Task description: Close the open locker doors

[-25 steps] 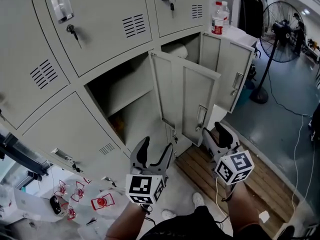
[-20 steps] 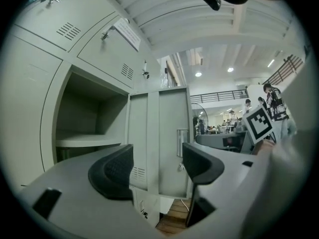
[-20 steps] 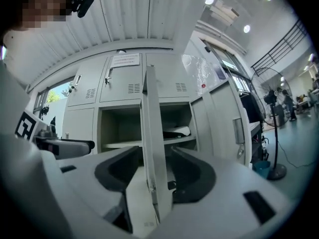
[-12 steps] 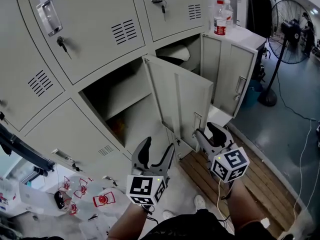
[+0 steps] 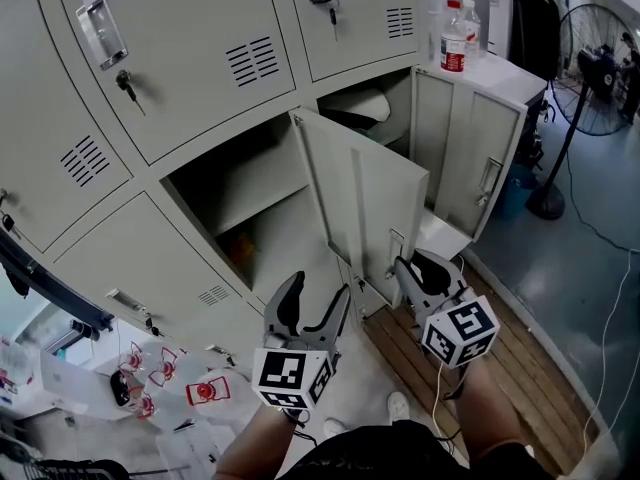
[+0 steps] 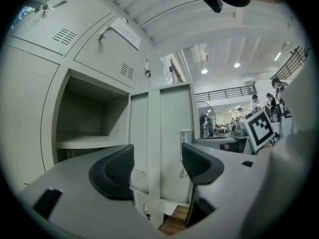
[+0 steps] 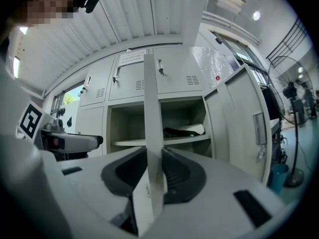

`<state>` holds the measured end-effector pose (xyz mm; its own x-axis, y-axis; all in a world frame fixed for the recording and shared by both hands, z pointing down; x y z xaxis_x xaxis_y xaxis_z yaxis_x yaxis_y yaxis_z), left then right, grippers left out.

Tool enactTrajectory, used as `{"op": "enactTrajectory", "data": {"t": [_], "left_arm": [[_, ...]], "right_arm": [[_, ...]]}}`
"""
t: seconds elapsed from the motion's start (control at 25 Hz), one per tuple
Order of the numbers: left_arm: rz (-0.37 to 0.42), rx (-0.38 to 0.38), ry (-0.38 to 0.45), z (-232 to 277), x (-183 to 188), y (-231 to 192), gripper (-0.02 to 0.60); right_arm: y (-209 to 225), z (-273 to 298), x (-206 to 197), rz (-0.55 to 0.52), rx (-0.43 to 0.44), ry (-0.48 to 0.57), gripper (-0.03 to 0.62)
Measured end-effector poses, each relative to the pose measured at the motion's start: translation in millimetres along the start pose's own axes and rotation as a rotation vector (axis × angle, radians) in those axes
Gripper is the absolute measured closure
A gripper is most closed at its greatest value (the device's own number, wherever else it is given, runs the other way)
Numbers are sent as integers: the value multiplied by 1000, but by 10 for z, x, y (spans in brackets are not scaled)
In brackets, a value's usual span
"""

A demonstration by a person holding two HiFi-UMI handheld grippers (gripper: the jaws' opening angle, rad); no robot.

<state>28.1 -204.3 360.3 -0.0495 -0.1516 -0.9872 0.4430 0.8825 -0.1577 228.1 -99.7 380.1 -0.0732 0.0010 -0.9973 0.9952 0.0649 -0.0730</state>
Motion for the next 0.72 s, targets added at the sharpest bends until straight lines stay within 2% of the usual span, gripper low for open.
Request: {"op": "enactTrajectory", "data": {"t": [0.28, 0.48, 0.72], "left_arm": [[-9, -37, 13, 4, 46, 53, 293], [-44, -73, 22, -26, 90, 70, 305], [-57, -82, 41, -112, 154, 49, 313]], "right_arm": [[-166, -11, 8, -24, 57, 6, 502], [-367, -2, 39, -44, 110, 4, 499], [-586, 32, 56, -58, 156, 4, 491]]}}
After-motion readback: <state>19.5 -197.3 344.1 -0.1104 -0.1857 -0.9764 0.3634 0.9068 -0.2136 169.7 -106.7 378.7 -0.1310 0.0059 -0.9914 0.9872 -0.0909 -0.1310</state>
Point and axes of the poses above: the fingertips, and each gripper's own axes: z forward along the fingers, y to its right, x out of its top, the point moved 9 cm from there along -z, backward along the fingers, and after that the axes turned 9 degrees about -z, right-handed, at the moved point
